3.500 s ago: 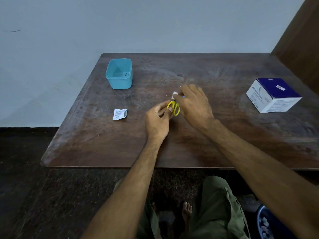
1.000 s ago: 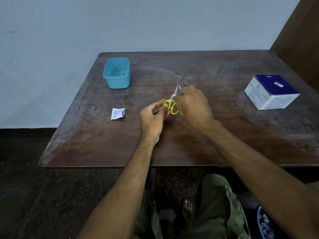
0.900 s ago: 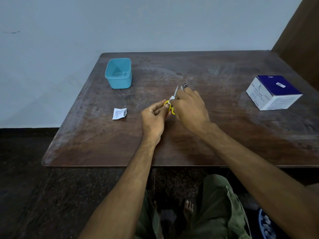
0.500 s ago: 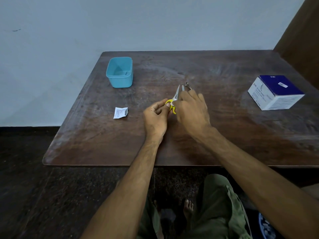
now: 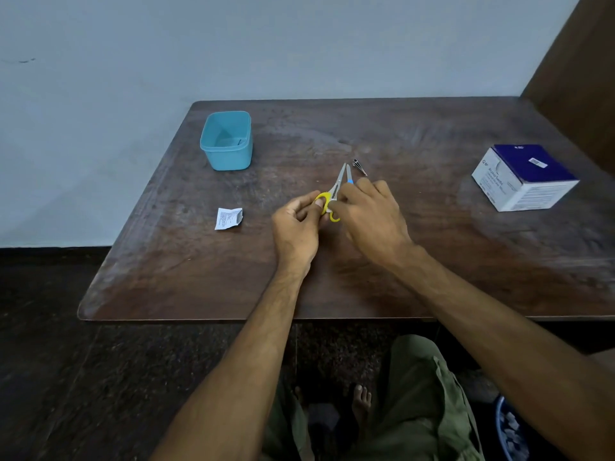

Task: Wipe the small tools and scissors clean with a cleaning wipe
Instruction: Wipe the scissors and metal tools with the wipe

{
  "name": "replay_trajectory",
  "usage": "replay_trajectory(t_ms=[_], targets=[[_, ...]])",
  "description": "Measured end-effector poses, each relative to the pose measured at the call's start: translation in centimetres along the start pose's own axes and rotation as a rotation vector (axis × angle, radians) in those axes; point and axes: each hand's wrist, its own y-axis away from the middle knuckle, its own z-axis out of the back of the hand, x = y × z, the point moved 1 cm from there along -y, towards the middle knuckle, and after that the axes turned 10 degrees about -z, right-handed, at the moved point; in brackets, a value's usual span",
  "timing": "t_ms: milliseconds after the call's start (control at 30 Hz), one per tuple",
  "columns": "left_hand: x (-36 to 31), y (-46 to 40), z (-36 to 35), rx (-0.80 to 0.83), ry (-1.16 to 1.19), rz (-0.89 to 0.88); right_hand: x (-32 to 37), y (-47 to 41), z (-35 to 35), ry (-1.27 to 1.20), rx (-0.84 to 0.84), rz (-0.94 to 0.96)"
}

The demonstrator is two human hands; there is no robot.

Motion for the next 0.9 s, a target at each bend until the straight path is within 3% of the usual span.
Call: replay_trajectory(t_ms=[167, 400, 533, 767, 900], targets=[[0.0, 0.1, -0.1, -0.016, 0.019, 0.024, -0.7, -1.0, -0.3, -0.075, 0.039, -0.098], [0.5, 0.0, -0.2, 0.035, -0.079, -0.034, -1.3, -0.1, -0.8, -0.353, -0.053, -0.208], [0.8, 0.1, -0.3, 0.051, -0.161, -0.078, -3.1, -2.1, -1.0, -0.243, -0.090, -0.262], [0.7, 0.2, -0.3, 0.051, -0.203, -0.124, -1.6, -1.6, -1.5, -0.106, -0.043, -0.073], [0.7, 0.3, -0.3, 0.062, -0.244, -0.138, -4.0, -2.6, -2.9, -0.197, -0.031, -0.233]])
